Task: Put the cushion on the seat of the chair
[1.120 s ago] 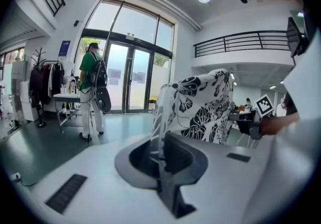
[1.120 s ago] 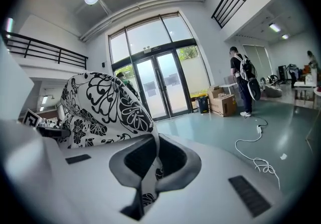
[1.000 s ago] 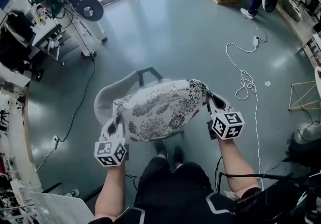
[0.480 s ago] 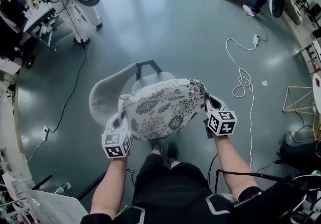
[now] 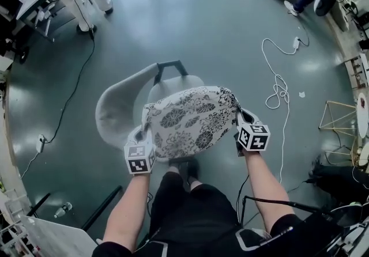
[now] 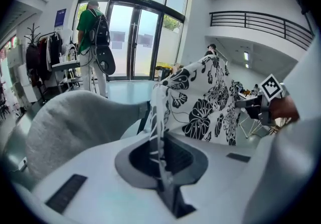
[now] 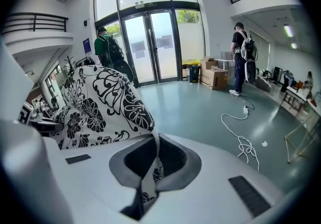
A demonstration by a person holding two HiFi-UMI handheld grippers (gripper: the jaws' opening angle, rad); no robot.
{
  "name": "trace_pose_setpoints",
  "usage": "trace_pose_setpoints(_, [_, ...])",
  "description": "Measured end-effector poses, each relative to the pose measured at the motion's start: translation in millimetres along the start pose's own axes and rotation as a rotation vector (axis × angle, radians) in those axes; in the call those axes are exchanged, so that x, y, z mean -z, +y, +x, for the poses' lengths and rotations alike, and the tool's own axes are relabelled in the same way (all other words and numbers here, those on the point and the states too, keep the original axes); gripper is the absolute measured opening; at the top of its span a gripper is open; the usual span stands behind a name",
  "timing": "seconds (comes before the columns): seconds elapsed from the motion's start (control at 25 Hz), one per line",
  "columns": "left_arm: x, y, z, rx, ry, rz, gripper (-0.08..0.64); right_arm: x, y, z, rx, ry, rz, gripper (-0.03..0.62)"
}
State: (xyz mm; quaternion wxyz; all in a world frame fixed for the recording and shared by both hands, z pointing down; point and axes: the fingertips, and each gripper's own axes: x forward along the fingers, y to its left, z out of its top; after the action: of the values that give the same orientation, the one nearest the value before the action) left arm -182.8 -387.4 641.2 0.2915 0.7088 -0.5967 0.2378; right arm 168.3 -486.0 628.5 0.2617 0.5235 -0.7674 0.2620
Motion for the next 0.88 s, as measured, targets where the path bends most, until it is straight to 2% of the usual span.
trace_pose_setpoints(0.28, [22,15,48,0.027,0.067,0.025,0.021,19,-7,58,0.032,0.095,-0.02,0.015])
trace_pose_setpoints(0.64, [59,40,91,0.011,0.16,-0.035,0.021,60,-3,112,0.019,0.21,-0.025,0.015])
trace_pose_setpoints(0.88, [79,50,121,0.017,0.21,-0.04,0.021,80,-6,143,0.01,0.265,-0.05,0.015])
